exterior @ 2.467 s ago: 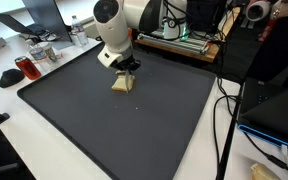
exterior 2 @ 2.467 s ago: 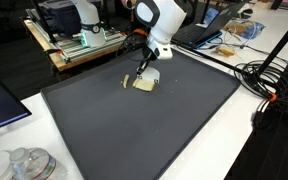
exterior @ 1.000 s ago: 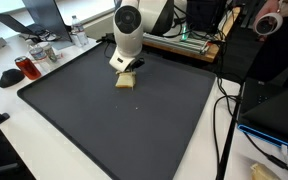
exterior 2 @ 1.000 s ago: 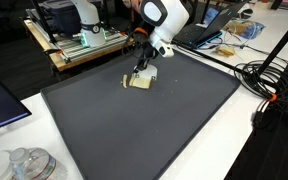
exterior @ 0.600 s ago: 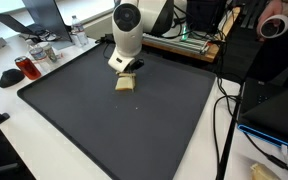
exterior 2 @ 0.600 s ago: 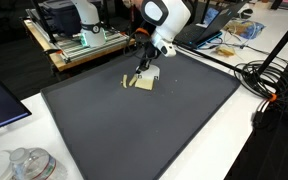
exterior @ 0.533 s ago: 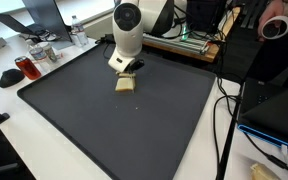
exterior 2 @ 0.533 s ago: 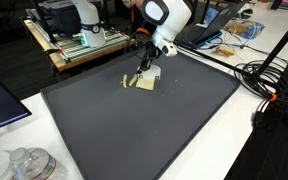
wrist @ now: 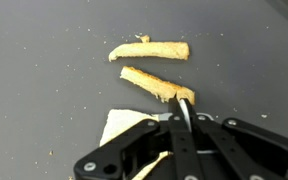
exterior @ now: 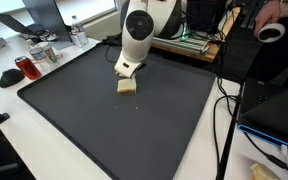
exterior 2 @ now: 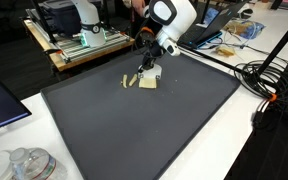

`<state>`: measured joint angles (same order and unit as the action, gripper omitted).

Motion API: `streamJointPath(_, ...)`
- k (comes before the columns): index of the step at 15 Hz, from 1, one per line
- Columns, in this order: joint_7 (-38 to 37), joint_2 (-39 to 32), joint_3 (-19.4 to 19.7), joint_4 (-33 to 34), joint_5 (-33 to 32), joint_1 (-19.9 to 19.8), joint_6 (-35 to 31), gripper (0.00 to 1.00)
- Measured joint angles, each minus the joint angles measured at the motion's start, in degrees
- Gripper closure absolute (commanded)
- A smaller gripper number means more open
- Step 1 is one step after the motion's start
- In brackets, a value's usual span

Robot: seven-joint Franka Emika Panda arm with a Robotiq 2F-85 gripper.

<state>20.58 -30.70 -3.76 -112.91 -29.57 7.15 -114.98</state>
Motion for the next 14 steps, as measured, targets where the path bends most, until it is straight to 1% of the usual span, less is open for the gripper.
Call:
streamJointPath(4,0.1,-0.8,0.2,1.0,-1.9,0.4,3.9,0.99)
streamJointPath(10,3.3,-1.3,-0.1,1.0,-0.8,-1.4,3.6,0.99)
streamJointPath(14,4.0,-1.4,-0.6,1.0,-0.9,-1.5,3.6,0.99)
